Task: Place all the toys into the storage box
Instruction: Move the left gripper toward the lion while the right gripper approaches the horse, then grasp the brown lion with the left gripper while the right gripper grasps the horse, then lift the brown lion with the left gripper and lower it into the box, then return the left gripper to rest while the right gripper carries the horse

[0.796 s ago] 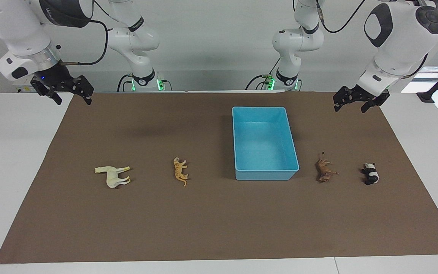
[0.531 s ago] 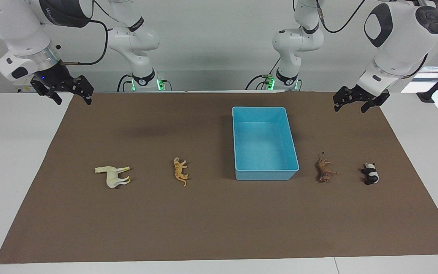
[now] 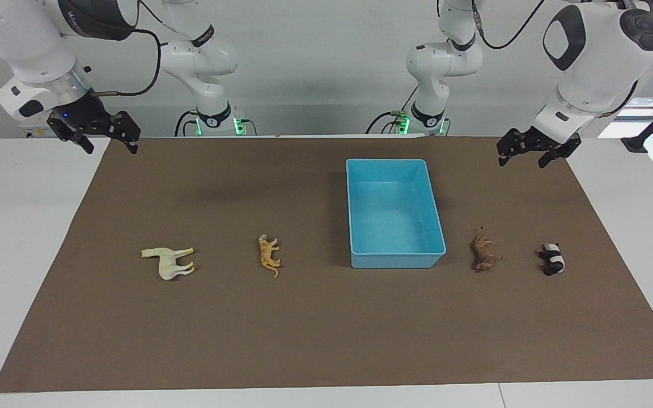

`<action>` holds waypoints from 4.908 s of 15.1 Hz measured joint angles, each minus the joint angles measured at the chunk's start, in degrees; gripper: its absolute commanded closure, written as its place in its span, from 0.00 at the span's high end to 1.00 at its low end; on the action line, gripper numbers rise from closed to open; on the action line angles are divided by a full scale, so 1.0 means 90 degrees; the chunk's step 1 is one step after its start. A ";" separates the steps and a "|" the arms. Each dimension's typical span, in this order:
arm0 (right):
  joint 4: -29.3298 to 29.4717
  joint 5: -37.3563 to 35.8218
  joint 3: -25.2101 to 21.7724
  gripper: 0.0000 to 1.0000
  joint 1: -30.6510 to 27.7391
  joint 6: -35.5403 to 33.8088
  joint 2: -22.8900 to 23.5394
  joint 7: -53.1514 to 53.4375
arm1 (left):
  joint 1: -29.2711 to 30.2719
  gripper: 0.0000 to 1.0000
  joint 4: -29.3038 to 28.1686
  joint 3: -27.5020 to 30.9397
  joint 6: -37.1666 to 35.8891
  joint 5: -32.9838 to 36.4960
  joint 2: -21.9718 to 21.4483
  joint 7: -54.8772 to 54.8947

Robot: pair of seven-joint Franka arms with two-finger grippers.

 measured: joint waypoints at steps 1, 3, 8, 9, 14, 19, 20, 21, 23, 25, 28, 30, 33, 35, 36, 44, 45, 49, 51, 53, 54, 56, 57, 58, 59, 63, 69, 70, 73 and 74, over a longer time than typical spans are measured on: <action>0.0000 0.0000 0.0000 1.00 0.0000 0.0000 0.0000 0.0000 | 0.0045 1.00 0.0000 0.0005 0.0026 0.0000 -0.0010 -0.0051; -0.0010 0.0000 0.0000 1.00 0.0000 0.0032 0.0000 0.0000 | 0.0098 1.00 -0.0109 0.0009 0.0361 0.0000 -0.0022 -0.0412; -0.0733 0.0000 0.0014 1.00 0.0015 0.1094 0.0134 -0.0005 | 0.0210 1.00 -0.0881 0.0016 0.1631 0.0000 0.0100 -0.0650; -0.0900 0.0000 0.0022 1.00 0.0017 0.1342 0.0245 -0.0005 | 0.0216 1.00 -0.0953 0.0015 0.1914 0.0000 0.0240 -0.0694; -0.1452 0.0001 0.0049 1.00 0.0115 0.3169 0.1217 -0.0010 | 0.0219 1.00 -0.1239 0.0000 0.3695 -0.0003 0.1289 -0.1175; -0.1680 0.0001 0.0056 1.00 0.0346 0.4208 0.1840 -0.0010 | 0.0233 1.00 -0.1744 -0.0040 0.4688 -0.0003 0.1712 -0.1209; -0.1691 0.0001 0.0056 1.00 0.0355 0.4300 0.1938 -0.0010 | 0.0204 1.00 -0.1763 -0.0062 0.4692 -0.0003 0.1755 -0.1209; -0.1698 0.0001 0.0055 1.00 0.0355 0.4391 0.2035 -0.0013 | 0.0149 1.00 -0.1776 -0.0077 0.4693 -0.0003 0.1799 -0.1209; -0.1706 0.0001 0.0055 1.00 0.0355 0.4585 0.2231 -0.0078 | 0.0062 1.00 -0.1805 -0.0096 0.4762 -0.0002 0.1923 -0.1201; -0.1707 0.0001 0.0055 1.00 0.0355 0.4707 0.2399 -0.0167 | 0.0005 1.00 -0.1900 -0.0096 0.4838 -0.0002 0.2029 -0.1188; -0.1707 0.0001 0.0055 1.00 0.0354 0.4719 0.2520 -0.0480 | -0.0009 1.00 -0.2208 -0.0097 0.5118 0.0000 0.2053 -0.1107; -0.1708 0.0001 0.0055 1.00 0.0353 0.4775 0.2586 -0.0725 | -0.0009 0.82 -0.2390 -0.0096 0.5349 0.0000 0.2054 -0.1085; -0.1710 0.0001 0.0054 1.00 0.0352 0.4952 0.2723 -0.0858 | -0.0009 0.43 -0.2436 -0.0101 0.5412 0.0000 0.2031 -0.1085; -0.1709 0.0001 0.0054 1.00 0.0353 0.5039 0.2774 -0.0861 | -0.0010 0.21 -0.2431 -0.0102 0.5404 -0.0003 0.1985 -0.1116; -0.1709 0.0001 0.0055 0.96 0.0353 0.5061 0.2781 -0.0861 | -0.0010 0.20 -0.2426 -0.0110 0.5398 -0.0006 0.1978 -0.1168; -0.1819 0.0004 0.0056 0.00 0.0356 0.5303 0.2770 -0.0862 | -0.0004 0.20 -0.1058 -0.0098 0.3463 -0.0010 0.1980 -0.1511; -0.1880 0.0003 0.0054 0.00 0.0364 0.5385 0.2738 -0.0862 | -0.0007 0.20 -0.0733 -0.0123 0.3042 -0.0056 0.1971 -0.1670; -0.1911 -0.0002 0.0049 0.00 0.0458 0.5452 0.2721 -0.0864 | -0.0516 0.21 0.0304 -0.0315 0.1835 -0.0390 0.1806 -0.3245; -0.1758 0.0002 0.0051 0.00 0.0532 0.5218 0.2710 -0.0863 | -0.1222 0.24 0.0249 -0.0361 0.1791 -0.0395 0.1724 -0.4216; -0.1286 0.0003 0.0051 0.00 0.0551 0.4642 0.2582 -0.0862 | -0.1838 0.71 -0.0067 -0.0378 0.1782 -0.0394 0.1657 -0.4709; -0.1016 0.0003 0.0050 0.00 0.0551 0.4296 0.2431 -0.0862 | -0.2066 1.00 -0.0311 -0.0382 0.1782 -0.0394 0.1597 -0.4838; -0.0531 0.0009 0.0058 0.00 0.0557 0.3448 0.2013 -0.0834 | -0.2294 1.00 -0.0691 -0.0381 0.1784 -0.0394 0.1463 -0.4905; -0.0288 0.0018 0.0066 0.00 0.0587 0.2936 0.1795 -0.0736 | -0.2312 1.00 -0.0783 -0.0375 0.1783 -0.0392 0.1408 -0.4905; -0.0027 0.0034 0.0083 0.00 0.0678 0.2422 0.1597 -0.0564 | -0.2310 1.00 -0.0822 -0.0346 0.1780 -0.0379 0.1353 -0.4903; 0.0226 0.0039 0.0100 0.00 0.0854 0.1964 0.1439 -0.0309 | -0.2297 1.00 -0.0826 -0.0294 0.1760 -0.0321 0.1302 -0.4888; 0.1180 0.0040 0.0173 0.00 0.2004 0.0900 0.1295 0.1288 | -0.1649 1.00 -0.0816 -0.0179 0.1760 0.0393 0.1105 -0.3922; 0.2382 0.0037 0.0216 0.00 0.3976 0.0988 0.2247 0.4084 | 0.0855 1.00 -0.0877 -0.0108 0.3136 0.0493 0.1256 -0.1083; 0.2656 0.0037 0.0214 0.00 0.4241 0.1195 0.2616 0.4370 | 0.1131 1.00 -0.0885 -0.0109 0.3460 0.0494 0.1356 -0.0824; 0.3244 0.0036 0.0207 0.00 0.4748 0.2148 0.3794 0.4991 | 0.1762 1.00 -0.0849 -0.0114 0.4197 0.0598 0.1791 -0.0128; 0.3505 0.0035 0.0191 0.00 0.4881 0.2388 0.4240 0.5128 | 0.1856 1.00 -0.0779 -0.0118 0.4359 0.0665 0.2000 -0.0014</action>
